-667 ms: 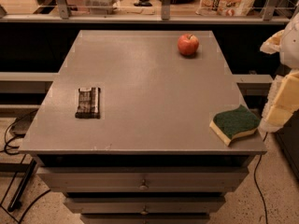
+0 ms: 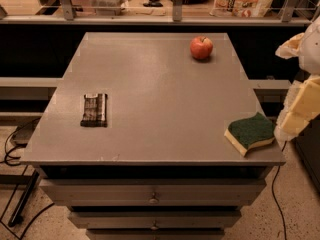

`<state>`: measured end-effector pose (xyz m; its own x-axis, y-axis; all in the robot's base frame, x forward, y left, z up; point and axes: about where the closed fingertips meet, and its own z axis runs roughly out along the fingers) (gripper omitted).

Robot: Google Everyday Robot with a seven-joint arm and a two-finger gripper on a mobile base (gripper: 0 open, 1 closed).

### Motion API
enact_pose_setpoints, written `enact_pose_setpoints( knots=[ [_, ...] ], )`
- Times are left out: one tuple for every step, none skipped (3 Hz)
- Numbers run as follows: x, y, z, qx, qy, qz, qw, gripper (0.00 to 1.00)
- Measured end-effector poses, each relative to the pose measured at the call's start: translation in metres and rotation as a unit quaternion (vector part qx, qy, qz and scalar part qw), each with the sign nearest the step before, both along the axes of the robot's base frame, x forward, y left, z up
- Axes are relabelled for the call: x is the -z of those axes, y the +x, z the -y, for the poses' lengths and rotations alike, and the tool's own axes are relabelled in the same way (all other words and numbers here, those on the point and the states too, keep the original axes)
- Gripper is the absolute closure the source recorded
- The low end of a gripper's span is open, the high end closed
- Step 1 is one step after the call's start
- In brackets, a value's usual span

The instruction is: Move sponge near apple

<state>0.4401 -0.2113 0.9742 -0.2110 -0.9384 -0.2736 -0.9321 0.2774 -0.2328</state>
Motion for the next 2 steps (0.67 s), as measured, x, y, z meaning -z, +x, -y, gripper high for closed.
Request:
enact_pose_setpoints(
  knots=[
    [0.005, 0.004, -0.009, -0.008, 0.054, 0.001, 0.9985, 0.00],
    [0.018, 0.010, -0.016, -0.008, 0.092, -0.006, 0.9957, 0.00]
  ],
)
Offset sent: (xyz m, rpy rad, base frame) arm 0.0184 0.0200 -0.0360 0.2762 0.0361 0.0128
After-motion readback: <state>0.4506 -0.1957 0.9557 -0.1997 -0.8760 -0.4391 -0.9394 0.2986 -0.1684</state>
